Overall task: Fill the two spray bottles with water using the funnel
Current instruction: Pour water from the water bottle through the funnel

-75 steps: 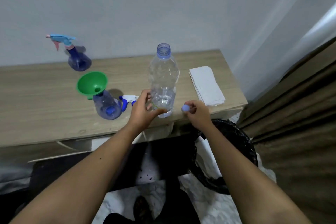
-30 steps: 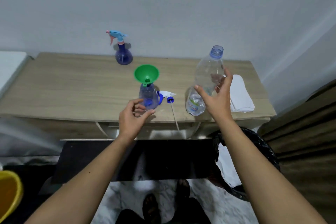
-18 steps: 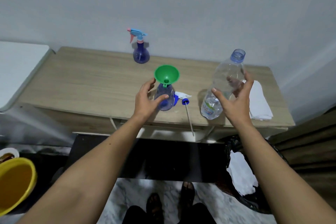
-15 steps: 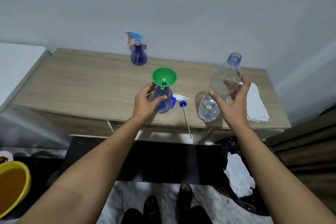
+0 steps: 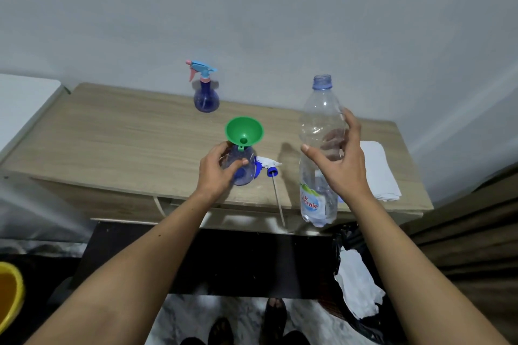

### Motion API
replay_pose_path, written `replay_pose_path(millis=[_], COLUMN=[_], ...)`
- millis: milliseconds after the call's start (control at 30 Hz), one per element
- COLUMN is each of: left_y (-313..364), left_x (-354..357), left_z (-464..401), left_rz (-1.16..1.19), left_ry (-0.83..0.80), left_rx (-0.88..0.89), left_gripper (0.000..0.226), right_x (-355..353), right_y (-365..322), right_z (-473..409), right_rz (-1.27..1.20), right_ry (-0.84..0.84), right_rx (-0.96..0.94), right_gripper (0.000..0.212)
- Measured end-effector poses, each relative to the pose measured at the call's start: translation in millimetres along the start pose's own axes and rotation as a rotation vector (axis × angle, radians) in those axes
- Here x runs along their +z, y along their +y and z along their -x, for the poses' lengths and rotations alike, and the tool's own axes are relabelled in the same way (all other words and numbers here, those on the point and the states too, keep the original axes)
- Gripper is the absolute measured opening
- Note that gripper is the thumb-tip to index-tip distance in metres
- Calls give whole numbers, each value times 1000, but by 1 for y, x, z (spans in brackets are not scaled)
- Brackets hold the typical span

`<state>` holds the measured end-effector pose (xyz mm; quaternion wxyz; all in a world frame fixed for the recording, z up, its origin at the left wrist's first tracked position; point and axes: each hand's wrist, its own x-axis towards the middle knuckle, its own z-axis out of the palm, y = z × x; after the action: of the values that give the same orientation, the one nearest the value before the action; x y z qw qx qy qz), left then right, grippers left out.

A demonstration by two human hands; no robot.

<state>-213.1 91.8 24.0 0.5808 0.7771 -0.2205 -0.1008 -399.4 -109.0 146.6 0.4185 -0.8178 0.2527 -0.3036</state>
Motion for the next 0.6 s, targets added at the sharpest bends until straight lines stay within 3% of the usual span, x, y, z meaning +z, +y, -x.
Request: replay_pose_path(millis=[300, 600], left_y=[2, 2], left_x=[2, 2], left_z=[2, 3], left_rz=[61, 74], left_ry=[14, 25], left_rx=[-2, 16], left_gripper=[48, 45], right_x=[-7, -19], right_y=[-5, -11], right_z=[2, -6], right_rz=[201, 400], right_ry=[-369, -570], right_rx=[29, 16], right_gripper=[90, 90])
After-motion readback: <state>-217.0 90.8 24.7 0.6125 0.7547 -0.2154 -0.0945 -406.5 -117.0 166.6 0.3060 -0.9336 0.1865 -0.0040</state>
